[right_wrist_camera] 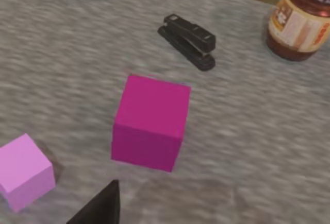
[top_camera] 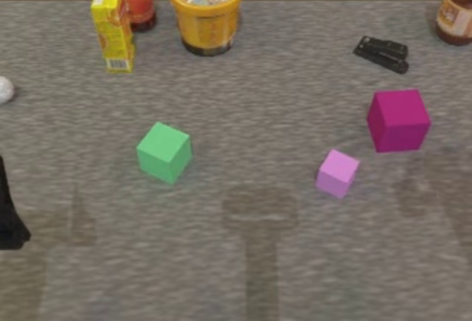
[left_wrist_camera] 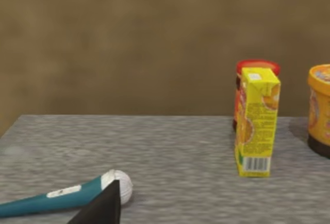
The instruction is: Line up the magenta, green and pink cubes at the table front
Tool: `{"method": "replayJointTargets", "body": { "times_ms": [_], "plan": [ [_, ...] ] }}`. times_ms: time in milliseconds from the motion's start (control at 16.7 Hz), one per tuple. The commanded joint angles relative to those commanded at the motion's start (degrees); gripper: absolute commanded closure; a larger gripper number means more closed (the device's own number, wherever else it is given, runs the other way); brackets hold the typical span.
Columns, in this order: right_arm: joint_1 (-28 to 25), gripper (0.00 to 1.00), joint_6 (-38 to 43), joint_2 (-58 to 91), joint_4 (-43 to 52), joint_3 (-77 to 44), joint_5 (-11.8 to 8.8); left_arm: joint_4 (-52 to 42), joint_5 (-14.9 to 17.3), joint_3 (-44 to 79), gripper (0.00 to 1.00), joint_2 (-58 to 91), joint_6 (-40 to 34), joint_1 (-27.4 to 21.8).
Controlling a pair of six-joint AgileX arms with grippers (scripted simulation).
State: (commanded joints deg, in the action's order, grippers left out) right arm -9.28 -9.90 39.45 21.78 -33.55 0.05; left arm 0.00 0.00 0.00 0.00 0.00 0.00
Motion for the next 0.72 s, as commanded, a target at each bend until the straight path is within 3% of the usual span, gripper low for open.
{"method": "replayJointTargets", "body": {
  "times_ms": [360, 720],
  "plan": [
    [-8.0, 0.00, -8.6, 38.7, 20.0, -27.8, 0.0, 0.0, 0.0, 0.0, 0.00, 0.0, 0.0, 0.0],
    [-14.7, 0.00, -15.8, 68.3, 36.0, -51.9, -0.1, 0.0, 0.0, 0.0, 0.00, 0.0, 0.0, 0.0]
  ]
}}
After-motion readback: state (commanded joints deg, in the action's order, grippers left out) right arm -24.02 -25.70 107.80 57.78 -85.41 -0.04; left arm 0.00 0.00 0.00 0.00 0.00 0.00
